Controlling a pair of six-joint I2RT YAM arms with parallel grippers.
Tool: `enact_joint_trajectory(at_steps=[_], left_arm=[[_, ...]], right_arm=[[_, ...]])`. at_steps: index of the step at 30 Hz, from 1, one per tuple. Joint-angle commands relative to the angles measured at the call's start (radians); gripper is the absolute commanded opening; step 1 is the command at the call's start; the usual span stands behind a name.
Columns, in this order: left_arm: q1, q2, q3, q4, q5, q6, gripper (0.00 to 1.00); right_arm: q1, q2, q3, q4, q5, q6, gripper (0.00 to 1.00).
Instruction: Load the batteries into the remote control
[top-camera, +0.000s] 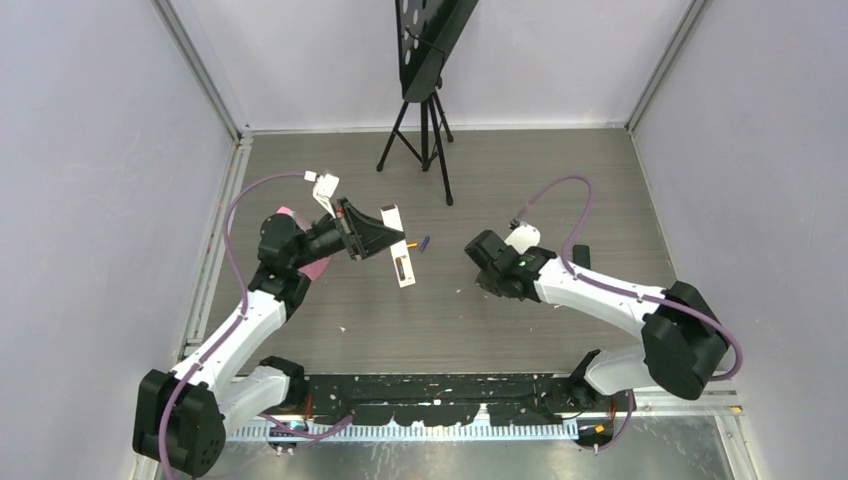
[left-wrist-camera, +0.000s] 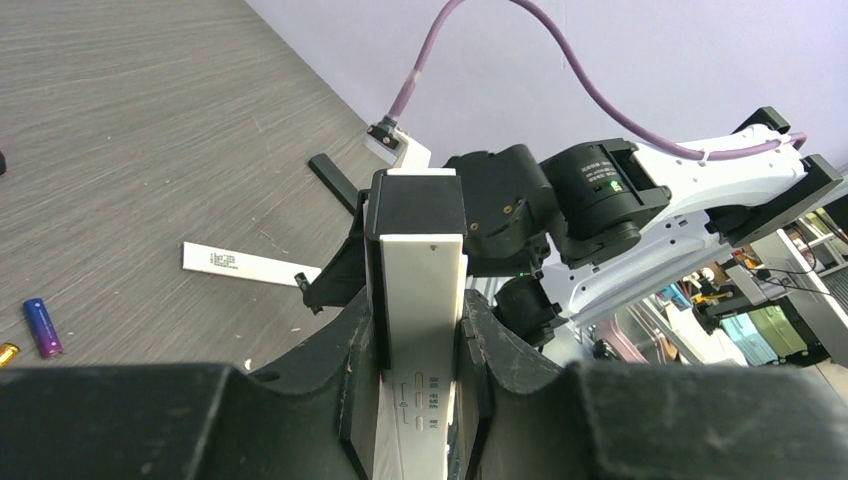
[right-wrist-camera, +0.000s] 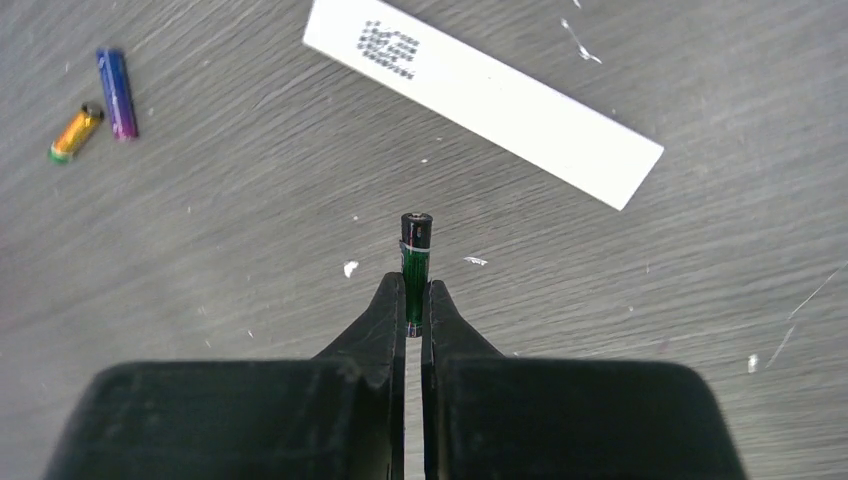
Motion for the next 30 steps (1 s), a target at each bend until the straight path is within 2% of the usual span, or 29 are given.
enact_joint_trajectory(at_steps=[1,7,11,18,20,23,27,30], left_arm=[[0.004,-0.020,0.001,0.021,-0.018,0.011,0.00],[0.004,-0.025,0.014,0.000,-0.010,0.020,0.00],[0.004,-0.037,0.029,-0.041,-0.010,0.041,0.00],[0.004,-0.054,0.021,-0.059,-0.021,0.051,0.00],[0.004,-0.055,0.025,-0.071,-0.023,0.056,0.00],[0.004,-0.056,0.037,-0.100,-0.030,0.066,0.00],[0.008,-0.059,0.061,-0.164,-0.063,0.090,0.00],[0.021,-0.075,0.088,-0.274,-0.136,0.120,0.00]], right_arm=[[0.009,0.043,0.017,-0.050,0.104,0.329,0.01],[0.009,0.116,-0.003,-0.034,0.034,0.537,0.01],[0.009,0.165,0.010,-0.045,-0.011,0.612,0.01],[0.008,0.178,0.024,-0.033,-0.034,0.594,0.26],[0.008,0.146,0.024,-0.020,-0.006,0.548,0.34],[0.008,0.067,0.025,-0.005,0.059,0.448,0.42],[0.005,-0.073,0.007,0.124,0.121,0.118,0.43],[0.005,-0.185,-0.044,0.288,0.081,-0.302,0.43]])
